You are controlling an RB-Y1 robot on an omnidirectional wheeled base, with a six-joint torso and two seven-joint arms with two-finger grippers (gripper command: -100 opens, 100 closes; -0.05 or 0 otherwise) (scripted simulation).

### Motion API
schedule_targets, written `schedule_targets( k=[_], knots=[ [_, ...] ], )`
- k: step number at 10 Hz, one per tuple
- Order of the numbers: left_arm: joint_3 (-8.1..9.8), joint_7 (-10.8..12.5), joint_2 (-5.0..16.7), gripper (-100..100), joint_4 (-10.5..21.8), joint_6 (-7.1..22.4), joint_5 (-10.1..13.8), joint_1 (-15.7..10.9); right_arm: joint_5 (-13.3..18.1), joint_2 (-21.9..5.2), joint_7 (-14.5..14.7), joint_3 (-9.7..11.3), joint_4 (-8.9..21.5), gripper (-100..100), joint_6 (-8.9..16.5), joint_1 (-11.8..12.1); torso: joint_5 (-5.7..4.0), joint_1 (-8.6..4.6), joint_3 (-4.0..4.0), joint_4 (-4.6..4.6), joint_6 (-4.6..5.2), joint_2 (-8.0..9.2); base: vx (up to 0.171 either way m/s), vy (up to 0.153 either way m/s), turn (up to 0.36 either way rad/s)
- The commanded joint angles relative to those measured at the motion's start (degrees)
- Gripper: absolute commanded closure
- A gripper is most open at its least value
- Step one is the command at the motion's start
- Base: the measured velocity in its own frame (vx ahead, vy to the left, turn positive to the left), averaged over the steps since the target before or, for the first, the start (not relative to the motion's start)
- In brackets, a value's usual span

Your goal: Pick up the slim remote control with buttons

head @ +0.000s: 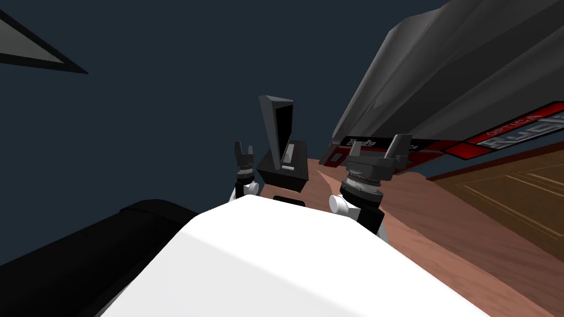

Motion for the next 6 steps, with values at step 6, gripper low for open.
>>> schedule_targets(
  k=[6],
  knots=[
    [-0.48, 1.50, 5.78, -100, 6.23, 8.02, -1.56, -7.82, 0.00, 0.01, 0.00, 0.01, 0.00, 0, 0.00, -0.02, -0.11, -0.47, 0.22, 0.08, 0.03, 0.38, -0.093, -0.101, -0.181]
  ],
)
